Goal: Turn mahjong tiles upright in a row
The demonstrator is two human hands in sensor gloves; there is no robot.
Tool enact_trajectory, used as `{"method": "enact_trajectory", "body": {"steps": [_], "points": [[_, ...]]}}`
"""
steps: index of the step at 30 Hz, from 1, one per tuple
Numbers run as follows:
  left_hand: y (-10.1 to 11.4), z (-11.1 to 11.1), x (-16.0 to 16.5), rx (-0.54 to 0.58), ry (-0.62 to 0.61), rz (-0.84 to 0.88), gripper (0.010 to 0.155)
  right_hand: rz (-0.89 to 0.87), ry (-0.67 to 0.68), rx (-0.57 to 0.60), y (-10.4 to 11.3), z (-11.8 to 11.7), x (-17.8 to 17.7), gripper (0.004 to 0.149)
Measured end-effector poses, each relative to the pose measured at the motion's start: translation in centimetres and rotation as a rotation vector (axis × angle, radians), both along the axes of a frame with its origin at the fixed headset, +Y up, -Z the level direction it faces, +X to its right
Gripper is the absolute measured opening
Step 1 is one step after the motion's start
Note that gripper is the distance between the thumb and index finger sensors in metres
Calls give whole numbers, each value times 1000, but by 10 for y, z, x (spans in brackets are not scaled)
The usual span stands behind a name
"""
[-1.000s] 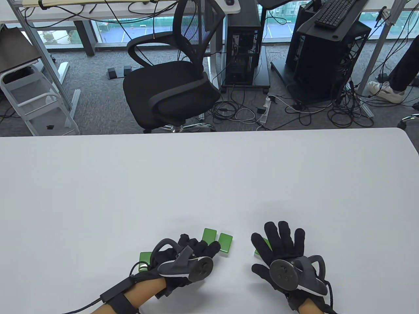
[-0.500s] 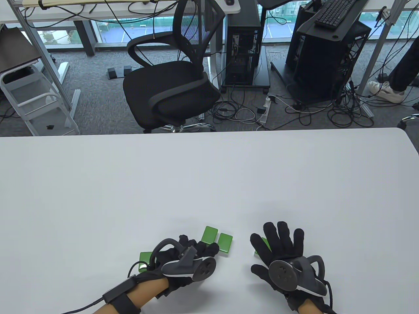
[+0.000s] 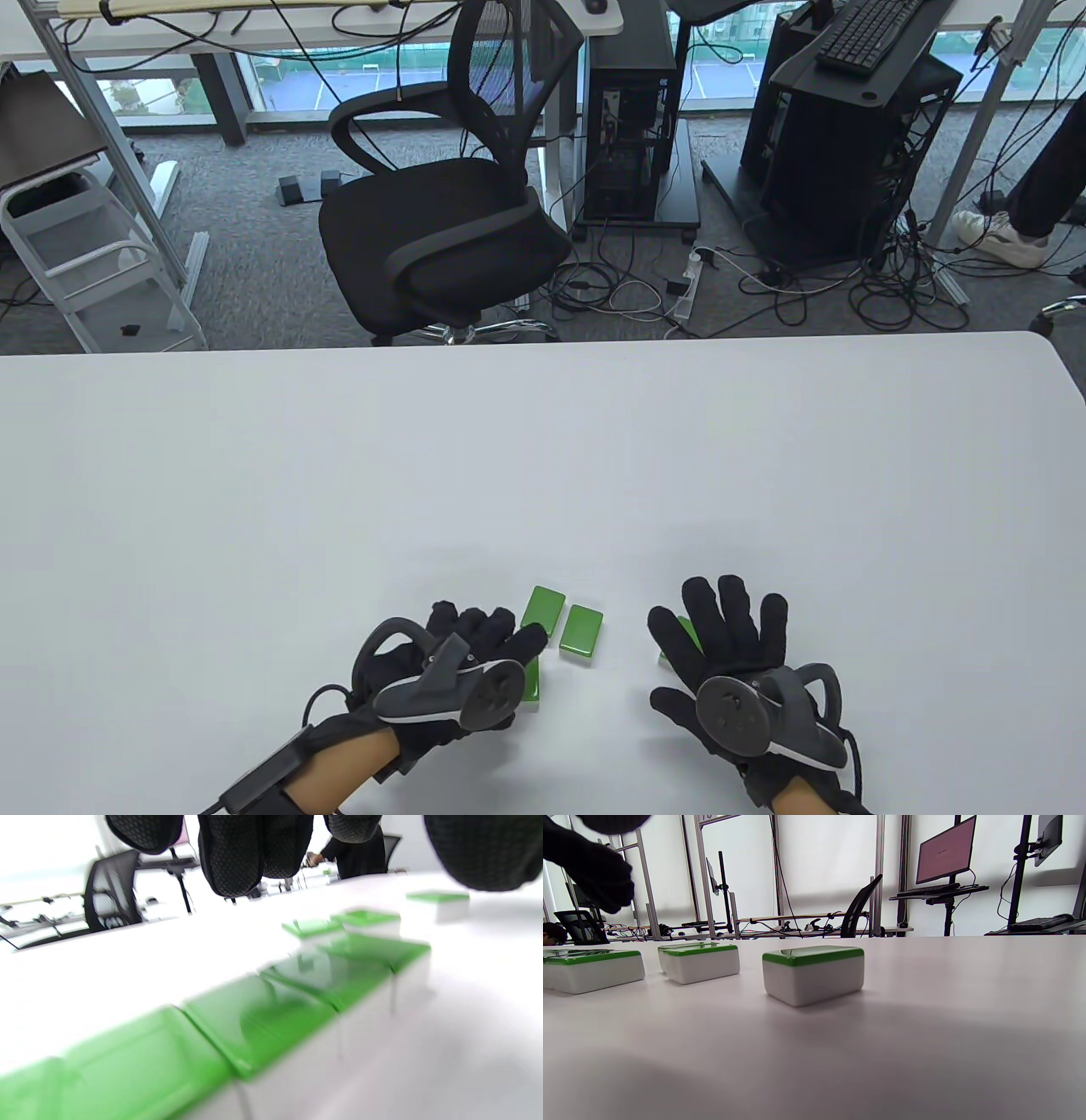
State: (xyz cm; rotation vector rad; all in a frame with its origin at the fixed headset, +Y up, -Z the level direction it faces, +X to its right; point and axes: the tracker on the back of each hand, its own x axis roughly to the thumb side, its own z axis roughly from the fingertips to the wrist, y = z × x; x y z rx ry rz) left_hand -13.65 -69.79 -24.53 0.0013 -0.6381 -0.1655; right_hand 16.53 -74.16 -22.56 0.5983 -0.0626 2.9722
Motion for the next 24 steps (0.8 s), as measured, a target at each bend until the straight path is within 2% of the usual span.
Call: {"method": "enact_trajectory", "body": {"steps": [5, 8, 13, 18, 24], "points": [[22, 11, -51, 144, 72, 56, 90, 0, -5, -8, -1, 0, 1, 77], [22, 16, -83, 185, 122, 104, 92, 4, -3, -8, -1, 0, 0, 78], [12, 17, -123, 183, 177, 193, 93, 11, 1, -9, -1, 1, -1, 78], [4, 13, -142, 201, 204, 270, 93, 10, 2, -6, -1, 1, -2, 79], [-7, 7, -154, 187, 257, 277, 92, 12, 15, -17, -3, 1, -4, 79]]}}
